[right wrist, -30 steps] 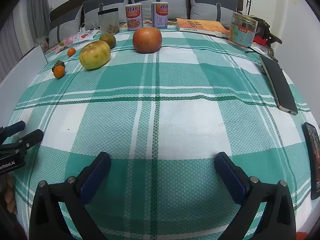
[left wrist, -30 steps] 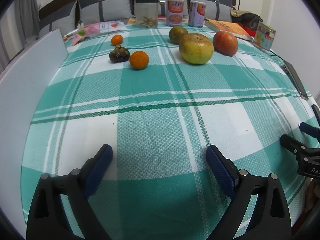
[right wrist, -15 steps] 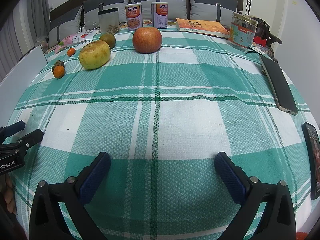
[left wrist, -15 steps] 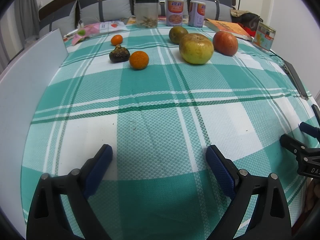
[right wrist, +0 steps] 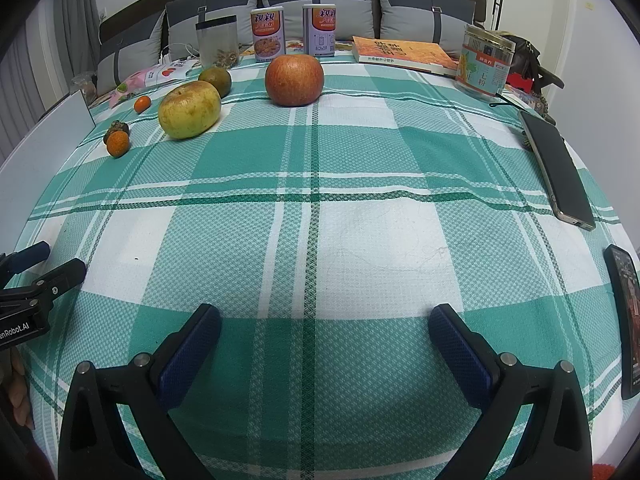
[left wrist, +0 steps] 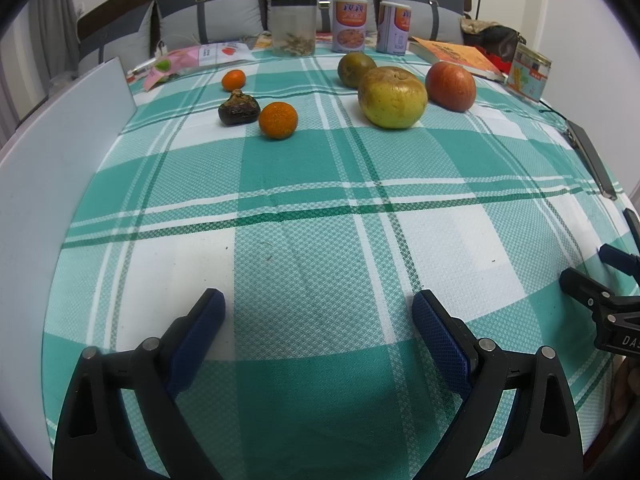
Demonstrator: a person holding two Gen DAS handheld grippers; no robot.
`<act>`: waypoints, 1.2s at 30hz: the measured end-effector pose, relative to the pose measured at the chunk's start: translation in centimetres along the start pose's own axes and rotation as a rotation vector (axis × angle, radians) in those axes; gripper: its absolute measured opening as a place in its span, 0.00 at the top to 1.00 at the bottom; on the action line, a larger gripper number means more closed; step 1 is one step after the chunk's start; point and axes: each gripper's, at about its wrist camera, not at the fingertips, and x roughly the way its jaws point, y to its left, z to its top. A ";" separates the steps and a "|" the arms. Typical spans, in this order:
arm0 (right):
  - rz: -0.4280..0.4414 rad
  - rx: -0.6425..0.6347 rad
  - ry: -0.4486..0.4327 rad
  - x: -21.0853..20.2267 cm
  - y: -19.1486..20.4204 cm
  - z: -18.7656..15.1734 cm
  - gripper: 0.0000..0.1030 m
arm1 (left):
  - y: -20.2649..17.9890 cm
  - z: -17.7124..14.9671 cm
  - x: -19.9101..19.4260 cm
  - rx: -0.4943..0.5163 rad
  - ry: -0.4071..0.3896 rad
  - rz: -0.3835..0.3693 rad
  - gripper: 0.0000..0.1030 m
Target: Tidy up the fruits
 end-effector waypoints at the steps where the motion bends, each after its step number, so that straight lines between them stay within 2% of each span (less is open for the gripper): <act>1: 0.000 0.000 0.000 0.0 0.0 0.0 0.00 | 0.0 0.0 0.0 0.000 0.000 0.000 0.07; 26: 0.000 0.000 0.001 0.0 0.0 0.0 0.00 | 0.0 0.0 0.0 -0.004 0.005 -0.003 0.07; 32: -0.001 0.001 0.001 0.0 0.0 0.0 0.00 | 0.9 1.1 0.0 0.001 0.075 -0.079 0.07; 36: -0.001 0.001 0.001 0.0 0.0 0.0 0.00 | 2.9 3.6 -0.1 -0.047 0.070 -0.110 0.07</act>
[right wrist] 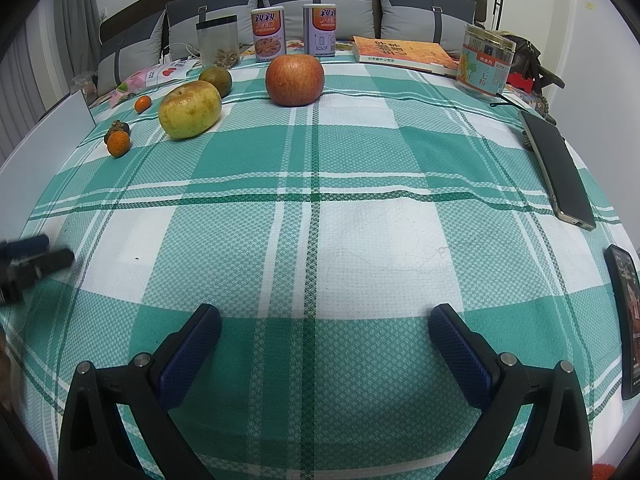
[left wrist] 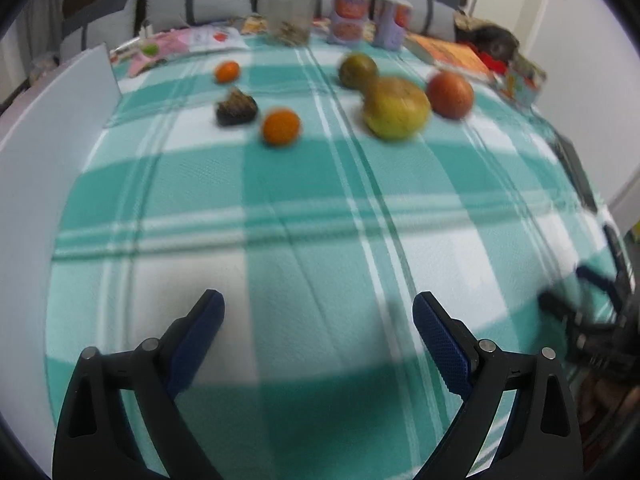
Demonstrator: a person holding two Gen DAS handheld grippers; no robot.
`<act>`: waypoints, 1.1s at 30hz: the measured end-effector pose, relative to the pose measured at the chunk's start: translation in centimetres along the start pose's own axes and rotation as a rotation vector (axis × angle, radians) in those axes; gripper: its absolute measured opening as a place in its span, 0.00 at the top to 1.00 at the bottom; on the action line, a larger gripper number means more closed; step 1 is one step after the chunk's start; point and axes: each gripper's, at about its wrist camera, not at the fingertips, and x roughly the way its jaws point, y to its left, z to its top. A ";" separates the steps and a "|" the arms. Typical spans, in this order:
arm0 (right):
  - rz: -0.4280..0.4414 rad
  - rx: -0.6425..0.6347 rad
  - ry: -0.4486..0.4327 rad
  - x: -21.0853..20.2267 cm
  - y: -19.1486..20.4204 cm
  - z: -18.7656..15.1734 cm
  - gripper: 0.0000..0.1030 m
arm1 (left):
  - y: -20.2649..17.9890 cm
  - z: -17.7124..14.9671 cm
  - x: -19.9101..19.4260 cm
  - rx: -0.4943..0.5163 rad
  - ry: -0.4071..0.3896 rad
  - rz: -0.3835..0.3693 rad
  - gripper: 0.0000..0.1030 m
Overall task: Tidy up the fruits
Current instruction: 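Close the left gripper on the dark brown round fruit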
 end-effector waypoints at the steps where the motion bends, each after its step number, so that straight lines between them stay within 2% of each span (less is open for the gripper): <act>1: 0.000 0.000 0.000 0.0 0.0 0.0 0.00 | 0.6 0.9 0.0 -0.014 -0.004 -0.007 0.07; 4: 0.000 0.000 0.000 0.0 0.0 0.0 0.00 | 3.0 4.4 0.4 -0.092 -0.010 -0.007 0.07; 8: 0.000 0.000 0.000 0.0 0.0 0.0 0.00 | 6.4 9.8 2.4 -0.236 0.026 -0.048 0.08; 11: 0.000 0.000 0.000 0.0 0.0 0.0 0.00 | 6.9 12.6 4.8 -0.238 0.087 -0.017 0.09; 15: 0.000 0.001 0.000 0.0 0.0 0.0 0.00 | 7.0 15.5 8.2 -0.207 0.177 0.061 0.09; 17: 0.000 0.001 0.000 0.0 0.0 0.0 0.00 | 7.0 16.2 9.6 -0.198 0.223 0.110 0.12; 21: 0.000 0.001 0.000 0.0 0.0 0.0 0.00 | 7.3 16.2 10.8 -0.208 0.278 0.099 0.45; 22: 0.000 0.001 0.001 0.0 0.0 0.0 0.00 | 7.4 16.1 10.7 -0.204 0.270 0.111 0.47; 23: 0.000 0.001 0.000 0.0 0.0 0.0 0.00 | 7.4 16.0 10.5 -0.194 0.256 0.109 0.60; 29: 0.000 0.001 0.001 0.0 0.0 0.0 0.00 | 7.7 15.2 8.1 -0.164 0.202 0.116 0.60; 33: 0.000 0.001 0.001 0.0 0.0 0.0 0.00 | 7.5 13.0 4.0 -0.089 0.193 0.112 0.60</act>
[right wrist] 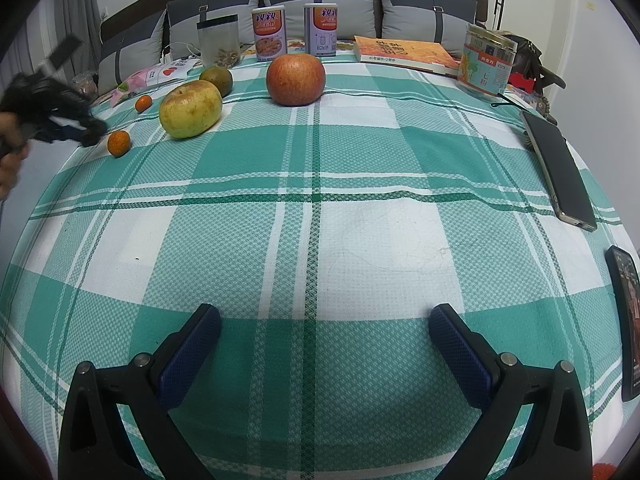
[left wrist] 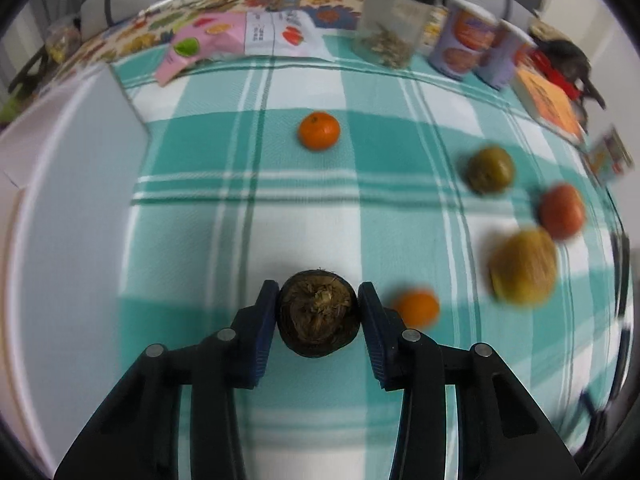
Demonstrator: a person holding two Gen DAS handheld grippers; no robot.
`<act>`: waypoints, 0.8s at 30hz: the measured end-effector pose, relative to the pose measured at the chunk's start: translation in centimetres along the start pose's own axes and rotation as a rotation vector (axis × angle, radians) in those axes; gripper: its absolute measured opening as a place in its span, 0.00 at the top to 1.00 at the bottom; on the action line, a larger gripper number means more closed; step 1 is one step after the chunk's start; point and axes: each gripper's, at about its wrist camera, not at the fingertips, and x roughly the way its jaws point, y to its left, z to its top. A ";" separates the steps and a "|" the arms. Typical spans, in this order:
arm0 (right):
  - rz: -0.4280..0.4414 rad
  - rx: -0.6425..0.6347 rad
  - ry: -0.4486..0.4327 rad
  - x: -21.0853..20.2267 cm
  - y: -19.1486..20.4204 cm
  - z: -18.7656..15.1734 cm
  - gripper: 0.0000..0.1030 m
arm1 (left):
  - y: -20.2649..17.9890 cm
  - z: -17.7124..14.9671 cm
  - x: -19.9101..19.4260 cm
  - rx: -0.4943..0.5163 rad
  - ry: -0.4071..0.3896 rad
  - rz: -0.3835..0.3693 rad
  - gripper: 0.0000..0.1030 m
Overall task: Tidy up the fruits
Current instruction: 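Open the left gripper and release the dark brown fruit onto the cloth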
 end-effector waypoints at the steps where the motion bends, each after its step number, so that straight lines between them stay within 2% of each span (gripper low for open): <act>1: 0.000 0.000 0.000 0.0 0.0 0.0 0.00 | 0.0 -1.2 -0.9 0.022 0.003 -0.002 0.60; 4: -0.001 0.000 0.000 0.0 0.0 0.0 0.00 | -0.1 -5.3 -3.1 0.053 0.015 -0.037 0.60; 8: -0.001 0.000 0.000 0.0 0.0 0.0 0.00 | -0.3 -11.2 -4.3 0.042 0.033 -0.091 0.60; 12: 0.000 0.000 0.000 0.0 0.0 0.0 0.00 | -1.6 -14.6 -3.6 0.048 0.014 -0.090 0.60; 16: 0.000 0.000 0.000 0.0 0.0 0.0 0.00 | -2.5 -16.0 -2.6 0.071 -0.033 -0.042 0.57; 17: 0.000 0.000 0.000 0.0 0.0 0.0 0.00 | -2.7 -16.2 -2.7 0.067 -0.047 -0.031 0.50; 18: 0.000 0.000 0.000 0.0 0.0 0.0 0.00 | -2.8 -16.4 -2.8 0.057 -0.052 -0.020 0.35; 19: 0.000 0.000 0.000 0.0 0.0 0.0 0.00 | -2.8 -16.6 -2.9 0.048 -0.057 -0.020 0.29; 20: 0.001 0.000 0.000 0.0 0.0 0.0 0.00 | -2.8 -16.8 -3.2 0.041 -0.066 -0.023 0.26; 24: 0.005 0.001 0.004 0.0 0.0 0.0 0.00 | -2.7 -17.5 -4.0 0.048 -0.070 -0.026 0.26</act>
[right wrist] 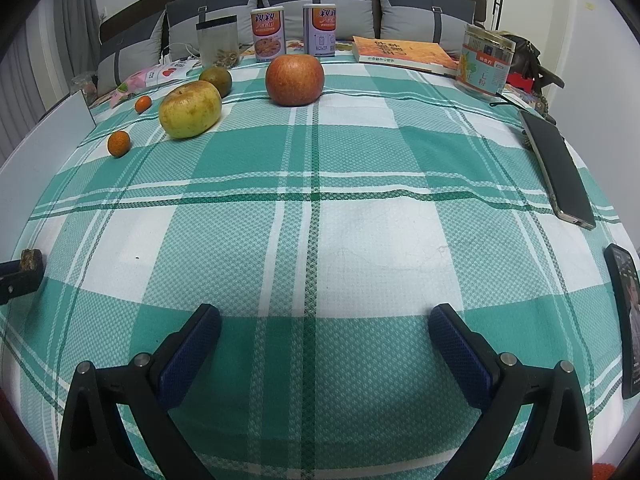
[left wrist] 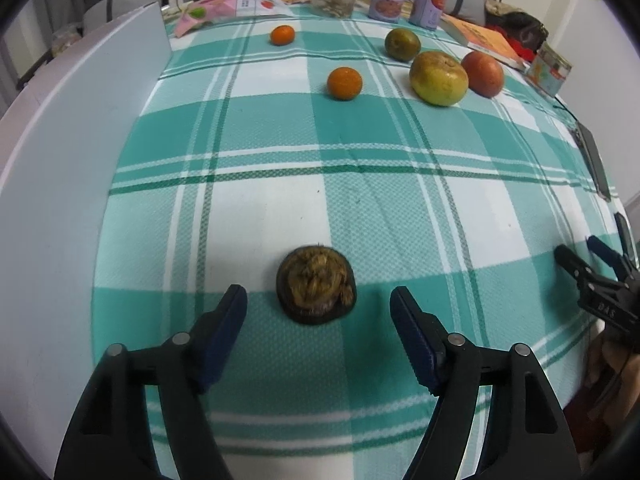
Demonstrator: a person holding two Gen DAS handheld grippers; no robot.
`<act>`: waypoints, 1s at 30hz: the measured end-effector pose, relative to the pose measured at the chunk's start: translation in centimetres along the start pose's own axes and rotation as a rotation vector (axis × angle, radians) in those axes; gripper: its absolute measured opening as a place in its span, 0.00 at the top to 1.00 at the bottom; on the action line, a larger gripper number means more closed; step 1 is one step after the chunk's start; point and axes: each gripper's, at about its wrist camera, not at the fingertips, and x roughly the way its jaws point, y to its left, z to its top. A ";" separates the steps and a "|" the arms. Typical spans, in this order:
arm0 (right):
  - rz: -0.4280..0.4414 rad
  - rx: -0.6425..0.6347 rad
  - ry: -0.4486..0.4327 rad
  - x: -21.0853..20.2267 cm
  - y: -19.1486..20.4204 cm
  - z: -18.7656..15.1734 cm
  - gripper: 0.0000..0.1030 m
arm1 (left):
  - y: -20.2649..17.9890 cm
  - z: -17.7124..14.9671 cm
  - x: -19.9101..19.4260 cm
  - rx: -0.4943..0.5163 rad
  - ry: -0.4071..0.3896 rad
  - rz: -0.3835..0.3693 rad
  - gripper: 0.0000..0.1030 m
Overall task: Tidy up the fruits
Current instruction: 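Open the left gripper and release the dark brown fruit onto the cloth, then grasp the large yellow-brown fruit with the right gripper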
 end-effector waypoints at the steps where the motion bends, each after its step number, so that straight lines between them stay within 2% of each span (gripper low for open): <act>1: 0.000 0.001 0.012 0.0 0.0 0.1 0.00 | 0.2 -0.3 -0.3 -0.004 -0.005 -0.007 0.26; 3: 0.034 0.015 0.044 0.0 0.1 1.2 0.00 | 0.4 -0.7 -1.1 -0.018 -0.017 -0.030 0.26; 4: 0.092 0.013 0.033 -0.4 0.6 2.5 0.00 | 0.5 -1.0 -1.5 -0.022 -0.026 -0.040 0.26; 6: 0.127 -0.017 0.009 -0.7 1.9 5.1 0.00 | 0.5 -1.5 -2.0 -0.022 -0.037 -0.055 0.26; 8: 0.210 -0.044 0.008 0.0 3.8 8.9 0.00 | 0.3 -1.8 -2.3 -0.020 -0.043 -0.070 0.26; 10: 0.252 -0.059 0.028 1.8 5.7 12.5 0.00 | 0.4 -2.1 -2.6 -0.023 -0.047 -0.088 0.26; 14: 0.244 -0.118 0.071 6.2 9.8 17.2 0.00 | 0.9 -2.6 -3.6 -0.028 -0.062 -0.098 0.26; 18: 0.211 -0.144 0.156 9.7 12.1 18.8 0.04 | 2.0 -2.8 -4.3 -0.051 -0.075 -0.109 0.26; 19: 0.192 -0.149 0.173 10.3 12.4 18.9 0.16 | 2.2 -2.9 -4.4 -0.054 -0.078 -0.109 0.26; 20: 0.172 -0.150 0.181 10.5 12.5 18.9 0.35 | 2.5 -2.9 -4.4 -0.056 -0.081 -0.108 0.26; 21: 0.163 -0.143 0.180 10.6 12.3 19.0 0.35 | 2.6 -2.9 -4.3 -0.059 -0.082 -0.108 0.26; 26: 0.229 -0.101 0.221 8.8 10.7 17.5 0.35 | 2.9 -3.2 -3.8 -0.071 -0.070 -0.130 0.26; 30: 0.262 -0.165 0.268 4.9 9.6 14.3 0.35 | 2.2 -3.6 -4.2 -0.053 -0.075 -0.144 0.26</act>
